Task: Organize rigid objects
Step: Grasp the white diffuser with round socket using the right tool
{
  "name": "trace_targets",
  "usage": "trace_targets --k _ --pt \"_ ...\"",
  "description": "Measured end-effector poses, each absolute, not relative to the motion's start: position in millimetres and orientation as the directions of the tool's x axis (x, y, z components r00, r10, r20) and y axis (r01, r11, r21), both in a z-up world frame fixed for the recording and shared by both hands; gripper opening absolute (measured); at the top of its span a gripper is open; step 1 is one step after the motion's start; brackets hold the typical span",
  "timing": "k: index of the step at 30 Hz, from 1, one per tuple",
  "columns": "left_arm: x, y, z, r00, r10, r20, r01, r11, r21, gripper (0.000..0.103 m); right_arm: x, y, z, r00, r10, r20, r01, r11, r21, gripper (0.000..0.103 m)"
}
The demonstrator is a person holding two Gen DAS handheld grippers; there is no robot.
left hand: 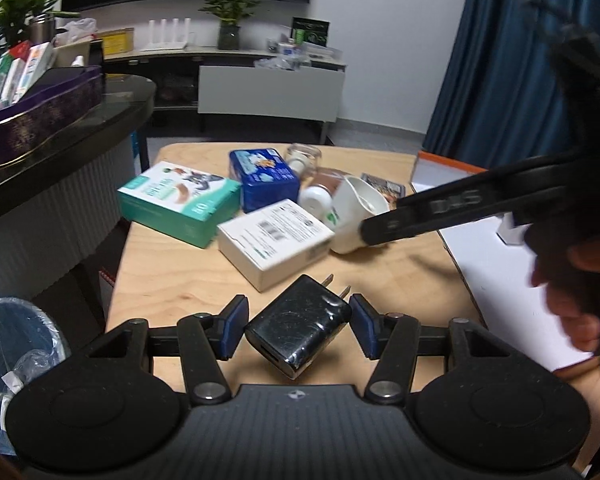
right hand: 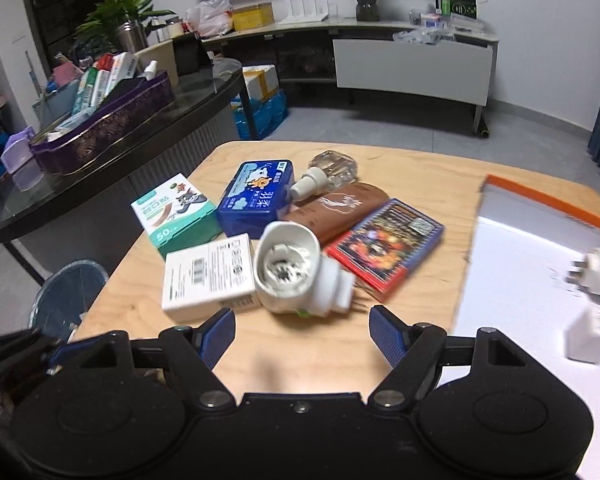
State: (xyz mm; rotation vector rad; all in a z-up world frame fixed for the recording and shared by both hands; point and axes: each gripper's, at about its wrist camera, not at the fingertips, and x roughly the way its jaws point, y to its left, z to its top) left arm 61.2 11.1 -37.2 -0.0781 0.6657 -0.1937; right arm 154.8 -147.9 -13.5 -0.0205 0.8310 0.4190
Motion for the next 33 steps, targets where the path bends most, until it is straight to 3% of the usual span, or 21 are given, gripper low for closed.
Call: trace_targets --k 6,7,10,11,12,19,25,33 --pt "62.5 20.4 -34.7 0.779 -0.217 -0.589 0.139 0.975 -0.174 0.056 190.1 -136.1 -32.4 0.573 0.319 -0.754 -0.255 0.945 0.206 0.090" --pt "62.9 21.1 -34.6 0.779 -0.220 -0.588 0.140 0.974 -0.180 0.056 193.2 -134.7 -35.4 0.577 0.312 -0.755 -0.248 0.947 0.202 0.097" --pt "64.7 21.5 -35.2 0.777 -0.220 -0.589 0.137 0.974 -0.182 0.056 197.7 -134.7 -39.3 0.589 0.326 -0.739 -0.245 0.944 0.221 0.099" --pt "65.2 21.5 -35.4 0.777 -0.221 -0.590 0.138 0.973 -0.183 0.056 198.9 -137.2 -39.3 0.586 0.341 -0.735 -0.241 0.939 0.244 0.098" --pt "65.2 21.7 -35.3 0.778 -0.221 -0.589 0.138 0.973 -0.183 0.056 198.7 -140.0 -37.7 0.594 0.347 -0.726 -0.238 0.938 0.253 0.083" --pt "64.8 19.4 -33.1 0.781 -0.226 -0.582 0.145 0.973 -0.182 0.056 184.4 -157.2 -29.3 0.612 0.333 -0.717 -0.245 0.942 0.228 0.083" --pt "62.8 7.6 -22.3 0.788 -0.255 -0.561 0.181 0.966 -0.185 0.056 152.3 -187.4 2.8 0.689 0.313 -0.653 -0.253 0.949 0.188 0.083" --pt "66.1 -36.7 -6.1 0.781 -0.329 -0.531 0.276 0.944 -0.179 0.056 106.5 -259.6 35.1 0.788 0.179 -0.589 -0.130 0.984 0.126 0.083"
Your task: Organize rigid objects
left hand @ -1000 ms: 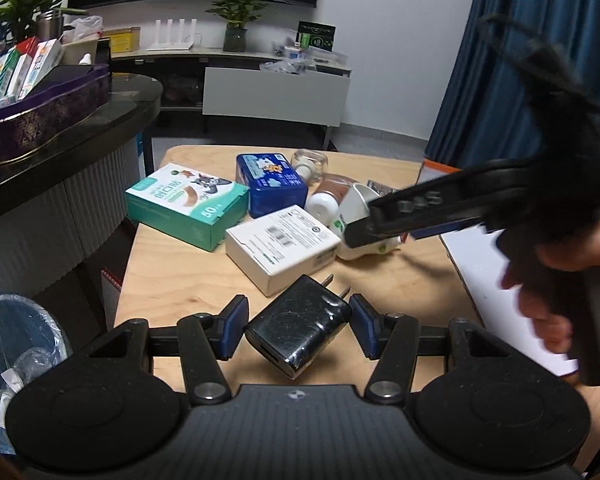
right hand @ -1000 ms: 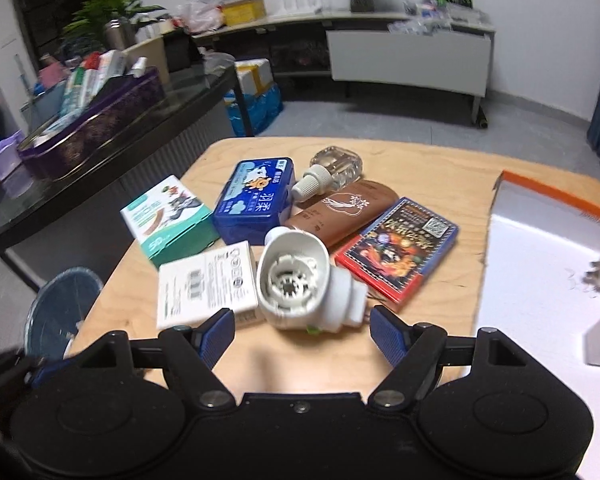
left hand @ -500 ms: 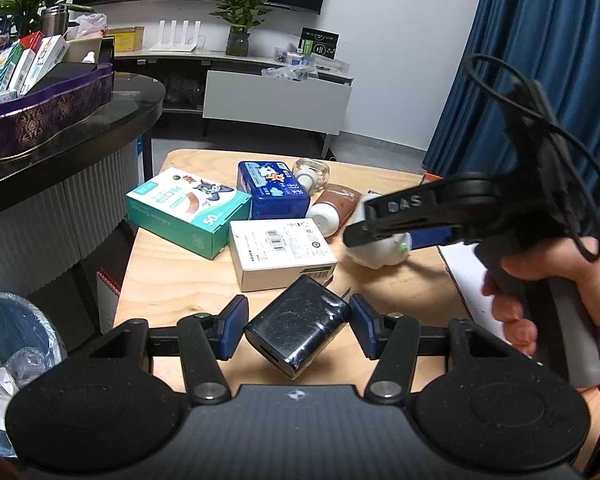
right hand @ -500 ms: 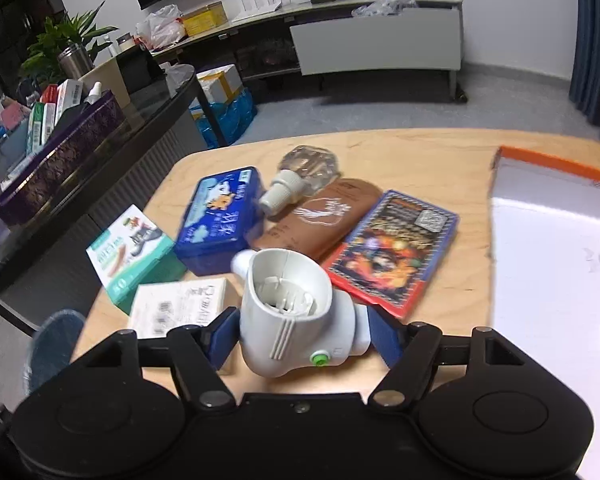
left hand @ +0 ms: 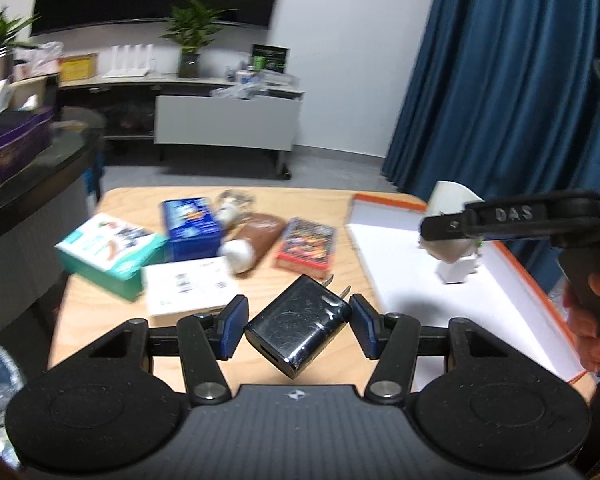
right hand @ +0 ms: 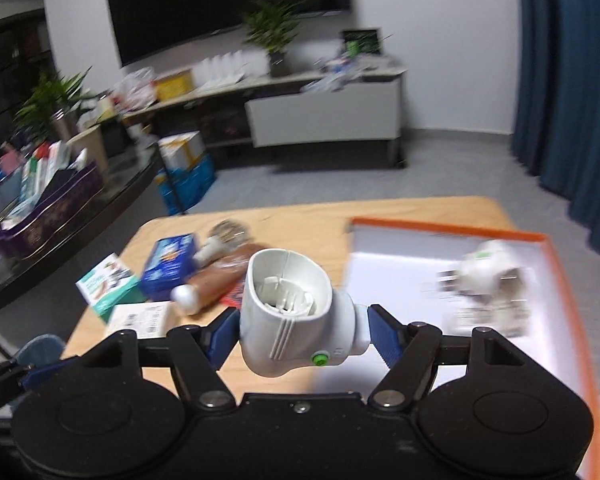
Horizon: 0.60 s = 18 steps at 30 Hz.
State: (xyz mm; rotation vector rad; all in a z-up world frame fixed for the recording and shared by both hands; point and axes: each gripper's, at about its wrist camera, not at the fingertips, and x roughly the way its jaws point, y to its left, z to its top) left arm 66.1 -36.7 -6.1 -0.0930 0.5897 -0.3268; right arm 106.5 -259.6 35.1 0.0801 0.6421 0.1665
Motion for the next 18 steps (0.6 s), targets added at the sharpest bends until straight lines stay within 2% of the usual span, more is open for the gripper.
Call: trace_targets --k 9,14,18 --pt "87.7 -122.3 14.7 0.725 -0.472 -0.501 0.452 0.875 -0.172 0.056 68.9 -343.1 45.6 0.825 -0.007 -0.565 0.066 0.994 0.084 0.083" --pt "101.7 -165.4 25.0 0.705 -0.520 -0.482 0.525 0.840 -0.138 0.056 61.7 -374.6 45.7 0.827 -0.042 -0.561 0.125 0.986 0.110 0.083" --pt "106.7 -185.7 26.0 0.712 -0.508 -0.485 0.519 0.846 -0.124 0.056 59.4 -378.4 42.6 0.833 -0.045 -0.552 0.121 0.987 0.103 0.083"
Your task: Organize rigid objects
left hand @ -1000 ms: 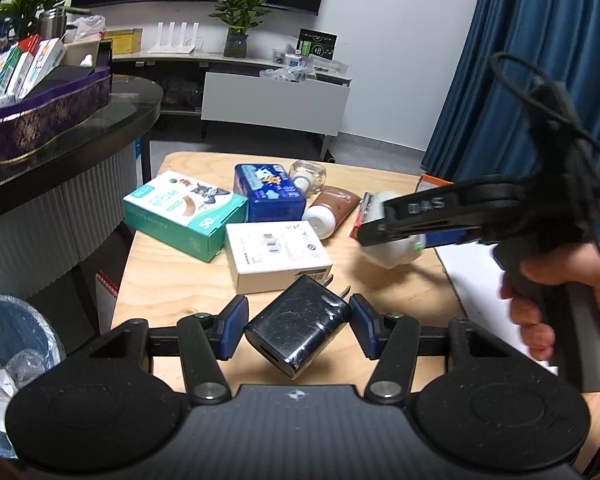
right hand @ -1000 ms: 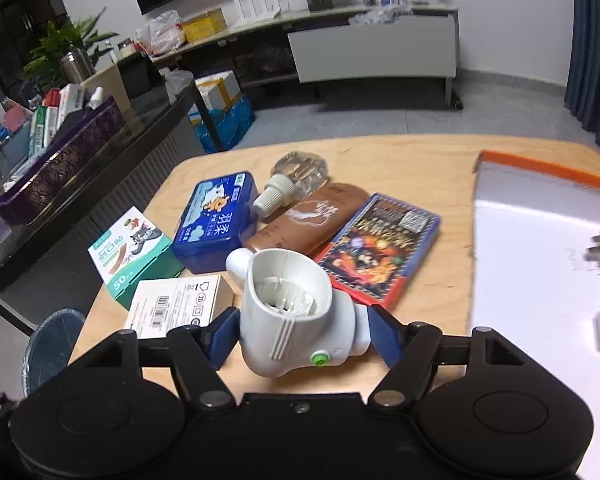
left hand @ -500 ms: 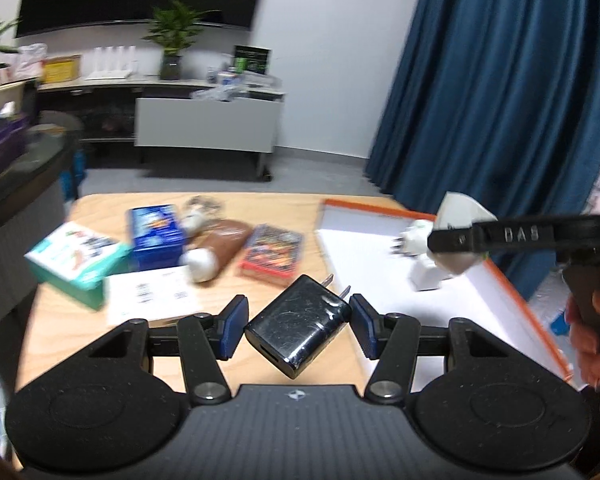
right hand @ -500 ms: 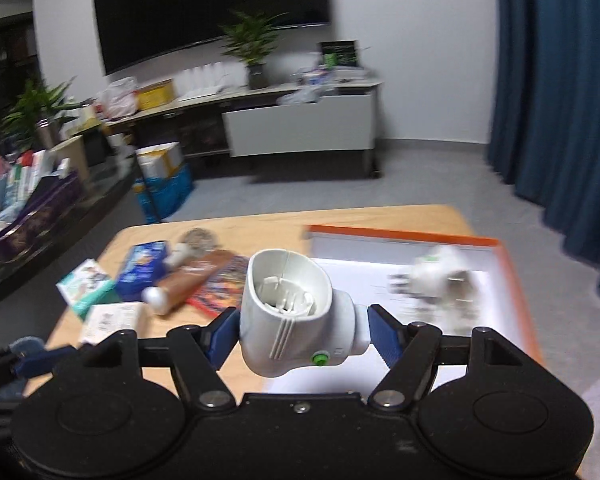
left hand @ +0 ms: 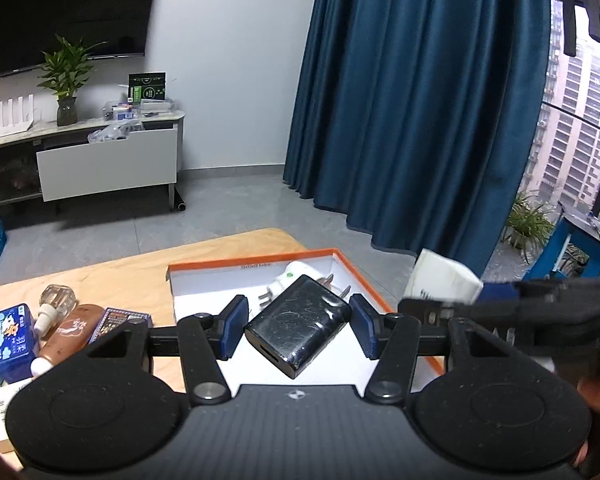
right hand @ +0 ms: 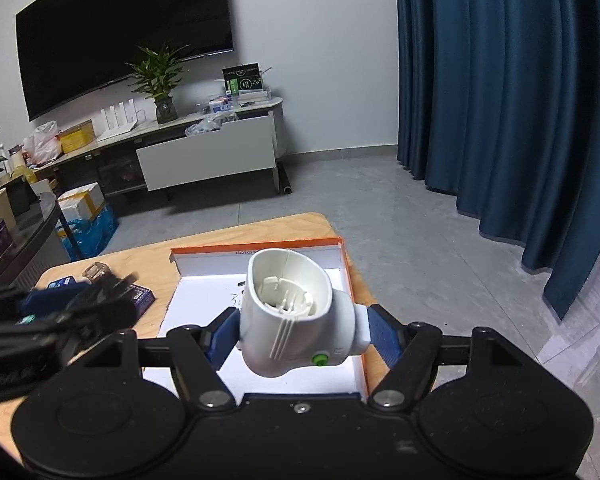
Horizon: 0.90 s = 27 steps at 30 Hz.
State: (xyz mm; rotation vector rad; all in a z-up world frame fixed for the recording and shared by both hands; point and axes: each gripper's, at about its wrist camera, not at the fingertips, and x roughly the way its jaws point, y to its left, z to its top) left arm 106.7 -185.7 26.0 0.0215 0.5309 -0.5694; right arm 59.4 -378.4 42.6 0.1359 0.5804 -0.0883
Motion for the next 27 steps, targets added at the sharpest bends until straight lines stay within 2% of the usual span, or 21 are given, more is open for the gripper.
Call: trace_targets --k 10,18,27 --pt "106.4 -182.2 19.9 0.700 -0.435 -0.567 0.445 0.886 -0.131 0.056 64.7 -379.7 33.3 0.827 -0.034 -0.562 0.114 0.988 0.108 0.083" --pt "107.5 -175.8 29.1 0.728 -0.376 -0.573 0.384 0.916 -0.115 0.056 66.4 -371.9 35.3 0.830 -0.025 -0.558 0.092 0.991 0.092 0.083" --pt "101.4 -175.7 28.8 0.719 -0.378 -0.583 0.384 0.916 -0.120 0.056 64.0 -367.5 36.7 0.825 -0.027 -0.564 0.088 0.993 0.082 0.083"
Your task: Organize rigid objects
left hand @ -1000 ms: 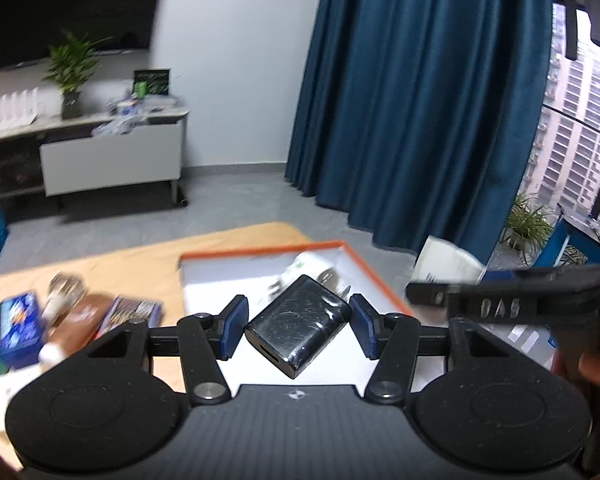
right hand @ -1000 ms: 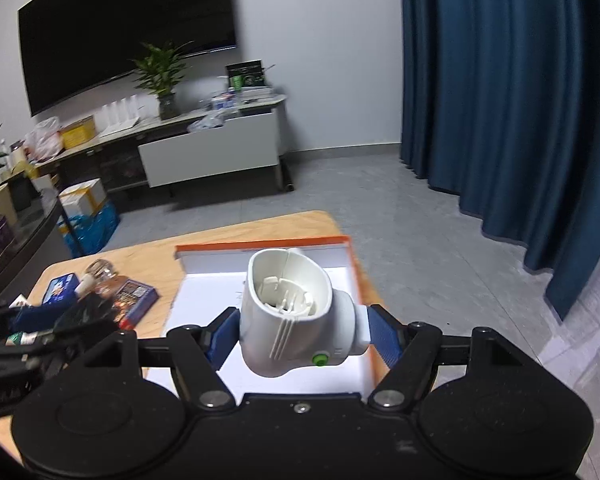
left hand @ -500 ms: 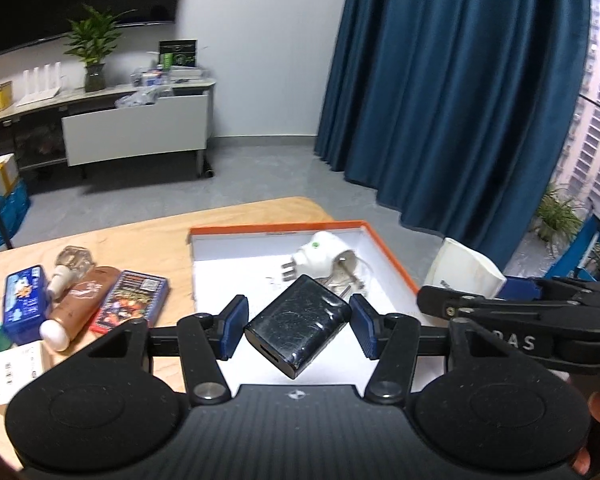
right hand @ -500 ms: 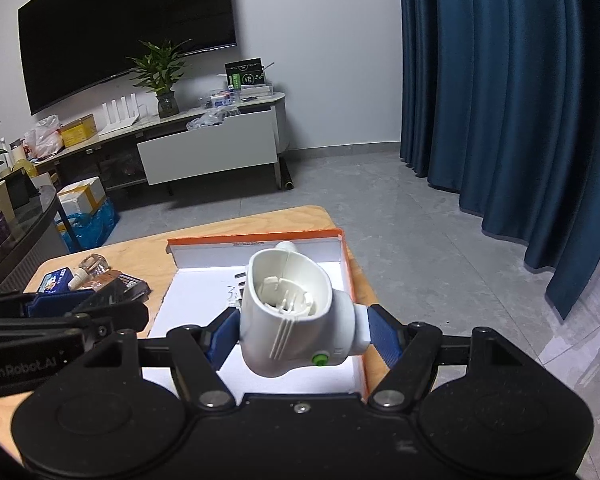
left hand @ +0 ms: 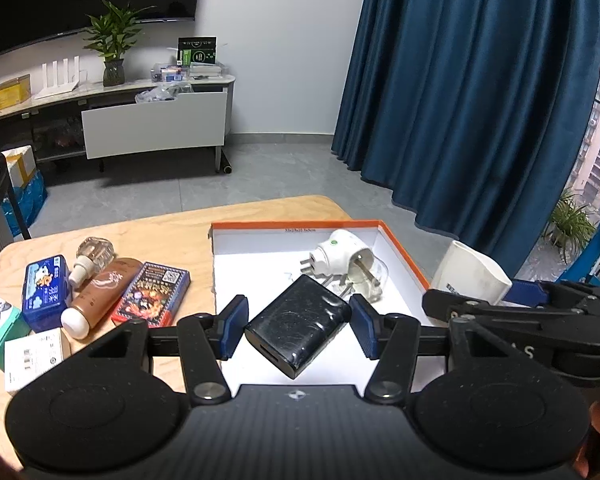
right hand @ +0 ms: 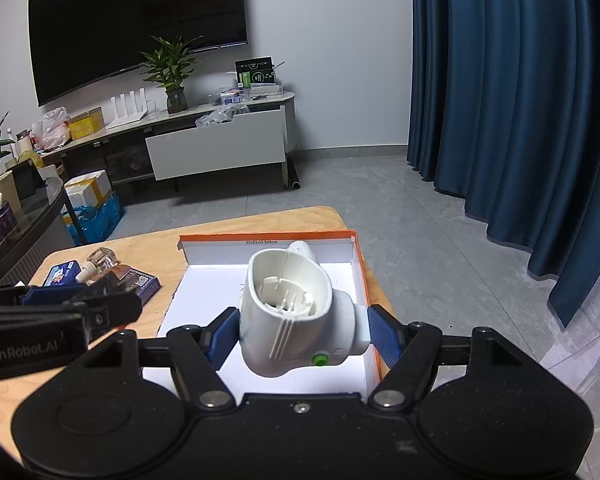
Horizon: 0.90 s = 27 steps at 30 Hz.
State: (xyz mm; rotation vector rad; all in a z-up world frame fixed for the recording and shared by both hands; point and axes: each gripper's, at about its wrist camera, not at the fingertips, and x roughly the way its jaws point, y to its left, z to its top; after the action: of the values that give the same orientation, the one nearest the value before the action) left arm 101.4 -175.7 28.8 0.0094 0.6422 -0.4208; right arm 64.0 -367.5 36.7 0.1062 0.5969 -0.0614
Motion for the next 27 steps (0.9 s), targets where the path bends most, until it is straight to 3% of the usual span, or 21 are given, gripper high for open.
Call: trace_targets --k 27 --pt "64.8 -158.8 17.6 0.705 -0.341 -0.622 0.338 0.932 -0.128 0.056 22.9 -356.9 32.9 0.808 -0.014 -0.589 0.072 0.994 0.076 0.083"
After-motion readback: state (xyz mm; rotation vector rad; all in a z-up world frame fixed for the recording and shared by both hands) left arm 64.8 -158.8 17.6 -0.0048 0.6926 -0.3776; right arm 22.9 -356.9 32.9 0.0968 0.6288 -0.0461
